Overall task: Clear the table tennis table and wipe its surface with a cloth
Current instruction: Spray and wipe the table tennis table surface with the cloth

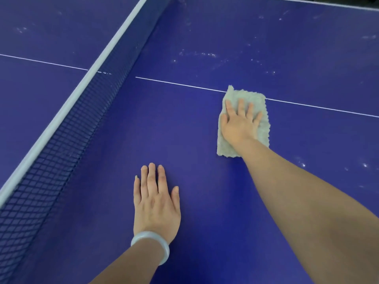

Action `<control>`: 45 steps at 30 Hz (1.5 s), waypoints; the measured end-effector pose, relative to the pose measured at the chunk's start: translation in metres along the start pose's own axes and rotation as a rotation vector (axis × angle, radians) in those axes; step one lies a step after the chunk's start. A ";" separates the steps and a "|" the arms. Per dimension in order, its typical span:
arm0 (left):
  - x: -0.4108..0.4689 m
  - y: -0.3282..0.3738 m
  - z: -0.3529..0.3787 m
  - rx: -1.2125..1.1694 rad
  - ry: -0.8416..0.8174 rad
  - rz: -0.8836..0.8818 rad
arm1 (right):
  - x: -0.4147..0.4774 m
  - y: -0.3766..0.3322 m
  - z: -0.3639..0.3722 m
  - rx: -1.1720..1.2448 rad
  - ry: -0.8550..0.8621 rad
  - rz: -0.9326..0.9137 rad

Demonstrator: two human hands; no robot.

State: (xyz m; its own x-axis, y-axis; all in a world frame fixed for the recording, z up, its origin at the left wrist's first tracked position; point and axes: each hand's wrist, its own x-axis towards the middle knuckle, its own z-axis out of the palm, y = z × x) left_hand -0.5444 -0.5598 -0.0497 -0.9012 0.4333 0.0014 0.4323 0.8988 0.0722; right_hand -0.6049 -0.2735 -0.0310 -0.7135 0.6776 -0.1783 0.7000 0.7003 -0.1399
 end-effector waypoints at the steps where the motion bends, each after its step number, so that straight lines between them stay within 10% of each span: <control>1: 0.000 0.000 0.000 0.001 0.002 0.002 | 0.003 -0.010 0.001 -0.012 -0.012 -0.027; 8: 0.001 0.000 0.001 0.015 0.008 0.002 | -0.101 -0.041 0.030 -0.034 0.011 -0.614; 19: 0.000 0.000 0.003 0.034 0.004 0.006 | 0.023 -0.004 0.003 -0.032 0.128 -0.008; 26: 0.001 0.000 0.001 0.022 -0.002 -0.004 | -0.055 -0.013 0.019 -0.033 0.083 -0.493; 33: 0.000 0.001 0.000 0.017 -0.008 -0.007 | 0.024 0.037 -0.005 -0.041 0.032 0.142; 41: 0.002 0.003 -0.001 -0.021 -0.014 -0.033 | -0.087 -0.028 0.029 -0.003 0.052 -0.465; 45: 0.002 0.005 -0.005 -0.047 -0.024 -0.036 | -0.082 0.009 0.026 0.012 0.071 -0.256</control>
State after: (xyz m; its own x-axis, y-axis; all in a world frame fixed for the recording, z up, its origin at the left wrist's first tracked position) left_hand -0.5439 -0.5547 -0.0441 -0.9148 0.4031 -0.0263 0.3975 0.9099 0.1188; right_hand -0.5389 -0.3284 -0.0425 -0.8673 0.4932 -0.0670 0.4967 0.8485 -0.1828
